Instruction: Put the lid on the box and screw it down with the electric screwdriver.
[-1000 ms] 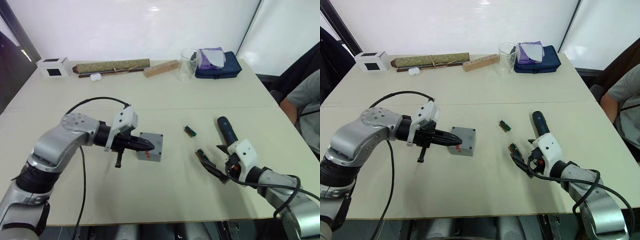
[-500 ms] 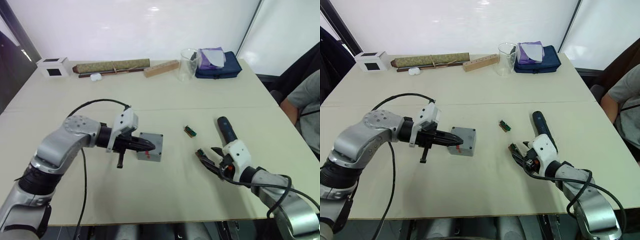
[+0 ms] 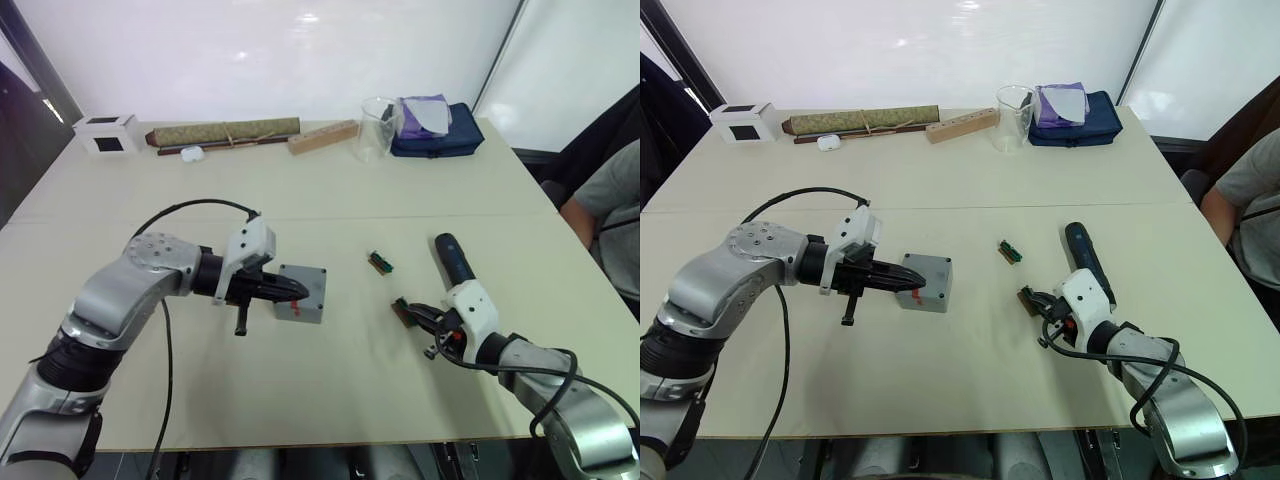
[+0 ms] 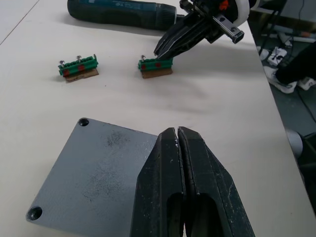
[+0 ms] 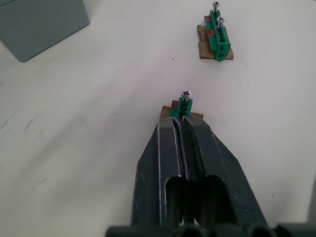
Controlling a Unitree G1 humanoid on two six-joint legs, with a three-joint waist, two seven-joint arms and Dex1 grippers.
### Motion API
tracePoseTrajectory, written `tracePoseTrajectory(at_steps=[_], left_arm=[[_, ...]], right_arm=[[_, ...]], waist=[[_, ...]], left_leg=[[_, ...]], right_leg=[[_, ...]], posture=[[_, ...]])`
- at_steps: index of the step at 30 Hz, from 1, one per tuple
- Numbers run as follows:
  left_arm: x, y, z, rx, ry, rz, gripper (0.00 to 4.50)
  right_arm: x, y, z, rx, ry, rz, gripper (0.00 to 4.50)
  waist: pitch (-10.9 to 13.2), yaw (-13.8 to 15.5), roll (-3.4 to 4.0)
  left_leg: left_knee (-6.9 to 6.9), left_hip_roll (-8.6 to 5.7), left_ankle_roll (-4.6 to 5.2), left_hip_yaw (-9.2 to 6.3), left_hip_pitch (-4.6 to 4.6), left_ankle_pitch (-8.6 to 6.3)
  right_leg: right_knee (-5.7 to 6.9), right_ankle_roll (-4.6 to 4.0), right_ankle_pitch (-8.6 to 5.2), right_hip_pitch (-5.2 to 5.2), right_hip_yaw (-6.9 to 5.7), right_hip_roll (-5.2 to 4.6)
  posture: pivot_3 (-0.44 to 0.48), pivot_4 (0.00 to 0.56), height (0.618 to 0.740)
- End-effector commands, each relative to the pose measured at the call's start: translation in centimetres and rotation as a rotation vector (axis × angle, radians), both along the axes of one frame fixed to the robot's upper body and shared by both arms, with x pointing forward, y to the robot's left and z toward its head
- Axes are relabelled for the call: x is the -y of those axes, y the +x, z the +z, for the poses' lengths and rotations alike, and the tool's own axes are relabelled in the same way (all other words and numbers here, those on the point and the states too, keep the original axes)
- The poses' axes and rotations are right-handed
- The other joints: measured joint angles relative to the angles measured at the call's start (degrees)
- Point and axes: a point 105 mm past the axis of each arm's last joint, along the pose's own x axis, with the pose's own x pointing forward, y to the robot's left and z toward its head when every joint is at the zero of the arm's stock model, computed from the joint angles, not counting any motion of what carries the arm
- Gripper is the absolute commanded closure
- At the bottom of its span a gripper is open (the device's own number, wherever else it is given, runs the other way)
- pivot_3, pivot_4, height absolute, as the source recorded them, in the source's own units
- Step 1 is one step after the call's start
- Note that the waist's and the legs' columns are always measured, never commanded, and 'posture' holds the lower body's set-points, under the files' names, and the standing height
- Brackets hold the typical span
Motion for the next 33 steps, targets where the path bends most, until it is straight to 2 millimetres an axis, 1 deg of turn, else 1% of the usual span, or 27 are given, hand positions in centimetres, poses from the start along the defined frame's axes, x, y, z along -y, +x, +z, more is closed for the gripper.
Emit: tracePoseTrajectory(at_steps=[1,8,11,12,15,17,19,22,24,26,29,33], left_arm=[[0.1,-0.1,0.6,0.041,-0.003,-0.009,4.5],[-0.6,0.8,0.5,0.048,0.002,0.033,4.5],[-1.8,2.1,0.7,0.051,-0.014,0.102,4.5],[-2.2,2.5,0.7,0.052,-0.016,0.122,4.5],[-3.1,3.1,0.8,0.061,-0.017,0.166,4.5],[-3.8,3.5,1.0,0.062,-0.027,0.202,4.5],[-4.3,3.7,1.1,0.058,-0.04,0.236,4.5],[-5.3,3.3,0.9,0.032,-0.048,0.268,4.5],[-5.7,2.8,0.7,0.008,-0.055,0.283,4.5],[-5.7,2.4,0.5,-0.005,-0.062,0.295,4.5],[-5.8,2.0,0.6,-0.006,-0.074,0.317,4.5],[-5.5,1.5,0.7,-0.007,-0.091,0.335,4.5]], right_arm=[[-0.2,0.2,1.0,0.049,-0.001,0.009,4.48],[-0.5,0.2,2.3,0.088,0.032,0.029,4.48],[-0.7,0.3,4.2,0.141,0.028,0.067,4.48],[-0.7,0.1,4.6,0.152,-0.018,0.098,4.48],[-0.8,0.3,6.2,0.19,-0.057,0.13,4.48],[-1.6,0.5,7.5,0.227,-0.063,0.172,4.48],[-3.0,0.7,8.8,0.26,-0.043,0.221,4.48],[-6.1,1.2,9.8,0.291,0.002,0.33,4.48],[-8.2,2.0,9.8,0.301,0.025,0.39,4.48],[-9.5,2.6,9.5,0.301,0.031,0.43,4.48],[-10.6,3.2,8.7,0.29,0.04,0.468,4.48],[-11.4,3.7,7.7,0.293,0.027,0.504,4.48]], waist=[[0.0,0.0,0.0],[0.0,0.0,0.0],[0.0,-0.1,0.02],[0.0,-0.1,0.02],[0.0,0.0,0.02],[0.0,0.0,0.02],[0.0,-0.1,0.02],[0.0,-0.4,0.03],[0.1,-0.3,0.05],[0.1,-0.3,0.06],[0.1,0.3,0.04],[0.1,0.1,0.04]], left_leg=[[0.0,0.0,0.0,0.0,0.0,0.0],[0.0,0.0,0.0,0.0,0.0,0.0],[0.0,0.0,0.0,0.0,0.0,0.0],[0.0,0.0,0.0,0.0,0.0,0.0],[0.01,0.0,0.0,-0.01,0.0,0.0],[0.0,0.0,0.0,-0.01,0.0,0.0],[-0.01,0.01,0.0,-0.02,0.0,0.0],[-0.01,0.03,0.0,-0.02,0.0,0.0],[-0.03,0.06,0.0,-0.04,0.01,0.0],[-0.04,0.07,0.0,-0.06,0.0,0.0],[-0.02,0.02,0.0,-0.06,-0.06,0.0],[0.05,-0.03,0.0,0.0,-0.09,0.0]], right_leg=[[0.0,0.0,0.0,0.0,0.0,0.0],[0.0,0.0,0.0,0.0,0.0,0.0],[0.0,0.0,0.0,0.0,0.0,0.0],[0.0,0.0,0.01,0.0,0.0,0.01],[0.0,0.04,0.02,0.0,-0.02,0.01],[0.0,0.05,0.03,-0.01,-0.03,0.01],[0.01,0.06,0.03,-0.01,-0.03,0.01],[0.02,0.13,0.08,-0.02,-0.03,0.03],[0.02,0.16,0.09,-0.03,-0.03,0.06],[0.01,0.16,0.09,-0.04,-0.05,0.06],[0.01,0.17,0.1,-0.06,-0.08,-0.04],[-0.03,0.16,0.1,-0.02,-0.04,-0.13]], posture=[[0.0,0.15,0.74],[0.0,0.15,0.74],[0.0,0.15,0.74],[0.0,0.15,0.74],[0.0,0.15,0.74],[0.0,0.15,0.74],[0.0,0.15,0.74],[0.0,0.15,0.74],[0.0,0.15,0.74],[0.0,0.15,0.74],[0.0,0.15,0.74],[0.0,0.15,0.74]])
